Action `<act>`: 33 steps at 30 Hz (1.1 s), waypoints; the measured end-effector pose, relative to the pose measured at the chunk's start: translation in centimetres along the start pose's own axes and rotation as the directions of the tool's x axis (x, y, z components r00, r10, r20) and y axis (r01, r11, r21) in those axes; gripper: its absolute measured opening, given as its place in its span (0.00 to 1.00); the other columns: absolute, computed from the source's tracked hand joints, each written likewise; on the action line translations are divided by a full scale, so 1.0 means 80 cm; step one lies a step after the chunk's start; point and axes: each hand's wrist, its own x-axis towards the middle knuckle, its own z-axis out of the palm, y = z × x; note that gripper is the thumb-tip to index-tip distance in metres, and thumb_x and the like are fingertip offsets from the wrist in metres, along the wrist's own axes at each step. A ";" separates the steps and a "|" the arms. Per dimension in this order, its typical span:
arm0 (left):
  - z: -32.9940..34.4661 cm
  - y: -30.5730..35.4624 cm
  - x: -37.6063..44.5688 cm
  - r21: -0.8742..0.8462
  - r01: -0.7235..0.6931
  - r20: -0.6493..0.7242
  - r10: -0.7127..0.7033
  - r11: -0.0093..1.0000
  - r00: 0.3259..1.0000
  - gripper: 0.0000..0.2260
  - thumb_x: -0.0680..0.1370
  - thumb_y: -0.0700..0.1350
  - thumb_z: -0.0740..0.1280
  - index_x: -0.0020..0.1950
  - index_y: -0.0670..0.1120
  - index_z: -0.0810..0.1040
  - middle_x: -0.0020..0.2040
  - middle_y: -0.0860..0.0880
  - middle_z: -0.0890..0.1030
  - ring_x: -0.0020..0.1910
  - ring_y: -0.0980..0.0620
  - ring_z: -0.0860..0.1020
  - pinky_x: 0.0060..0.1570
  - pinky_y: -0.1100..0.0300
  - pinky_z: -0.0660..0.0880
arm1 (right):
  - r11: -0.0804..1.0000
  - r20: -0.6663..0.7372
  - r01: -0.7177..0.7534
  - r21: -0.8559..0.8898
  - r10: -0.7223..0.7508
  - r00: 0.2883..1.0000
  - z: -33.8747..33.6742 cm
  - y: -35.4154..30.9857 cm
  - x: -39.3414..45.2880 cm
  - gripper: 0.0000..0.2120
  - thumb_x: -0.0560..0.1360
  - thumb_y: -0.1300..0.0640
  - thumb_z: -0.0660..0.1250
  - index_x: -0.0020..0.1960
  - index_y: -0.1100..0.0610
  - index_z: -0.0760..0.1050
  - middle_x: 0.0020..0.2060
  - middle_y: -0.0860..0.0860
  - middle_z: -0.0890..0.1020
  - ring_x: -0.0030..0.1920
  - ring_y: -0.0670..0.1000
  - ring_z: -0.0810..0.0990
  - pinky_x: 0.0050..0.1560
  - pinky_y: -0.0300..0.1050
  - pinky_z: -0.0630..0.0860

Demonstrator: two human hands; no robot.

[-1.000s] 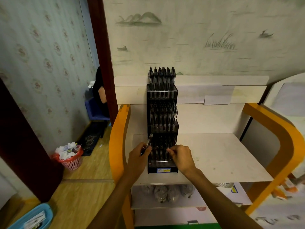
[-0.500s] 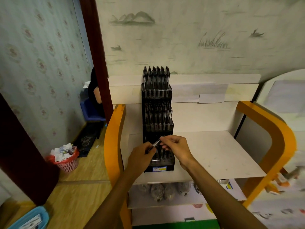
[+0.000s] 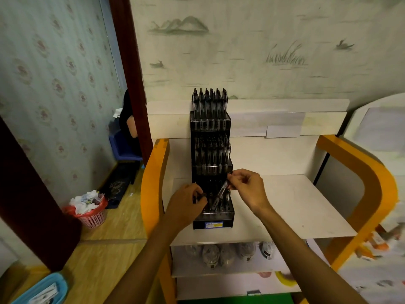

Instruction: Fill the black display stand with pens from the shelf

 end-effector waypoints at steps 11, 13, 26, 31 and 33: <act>-0.006 -0.008 0.004 0.092 -0.020 0.002 0.020 0.996 1.000 0.09 0.77 0.54 0.69 0.55 0.54 0.77 0.48 0.57 0.74 0.47 0.58 0.74 0.40 0.71 0.65 | 0.801 0.076 0.252 -0.543 -0.252 0.965 0.003 0.017 0.003 0.04 0.77 0.54 0.70 0.48 0.54 0.82 0.36 0.49 0.83 0.37 0.46 0.80 0.43 0.39 0.77; -0.007 -0.009 0.005 0.087 -0.017 0.002 0.017 0.996 1.000 0.09 0.77 0.53 0.69 0.56 0.54 0.77 0.49 0.57 0.74 0.48 0.58 0.74 0.41 0.71 0.66 | 0.799 0.090 0.238 -0.552 -0.227 0.970 0.005 0.022 0.001 0.04 0.77 0.54 0.70 0.48 0.54 0.82 0.36 0.49 0.83 0.37 0.46 0.80 0.43 0.39 0.76; -0.011 -0.010 0.008 0.089 -0.018 0.023 0.016 0.996 1.000 0.10 0.77 0.51 0.69 0.57 0.52 0.78 0.51 0.54 0.75 0.50 0.55 0.75 0.49 0.60 0.75 | 0.735 0.163 0.138 -0.664 -0.038 0.986 0.017 0.055 -0.008 0.10 0.79 0.51 0.68 0.48 0.56 0.83 0.36 0.52 0.84 0.37 0.50 0.81 0.41 0.39 0.73; -0.015 -0.002 0.020 0.086 -0.038 0.024 0.036 0.996 0.999 0.09 0.77 0.50 0.69 0.56 0.52 0.77 0.50 0.56 0.74 0.49 0.56 0.75 0.44 0.65 0.70 | 0.667 0.213 0.147 -0.731 0.018 0.977 0.015 0.048 -0.011 0.13 0.80 0.50 0.65 0.45 0.58 0.82 0.37 0.56 0.83 0.39 0.55 0.81 0.40 0.44 0.74; -0.019 0.005 0.025 0.093 -0.035 0.031 0.033 0.995 0.999 0.09 0.77 0.50 0.70 0.56 0.52 0.77 0.50 0.56 0.75 0.49 0.56 0.74 0.46 0.62 0.72 | 0.637 0.241 0.165 -0.753 0.034 0.970 0.011 0.043 -0.013 0.13 0.80 0.51 0.65 0.47 0.58 0.82 0.40 0.56 0.84 0.41 0.55 0.81 0.42 0.47 0.77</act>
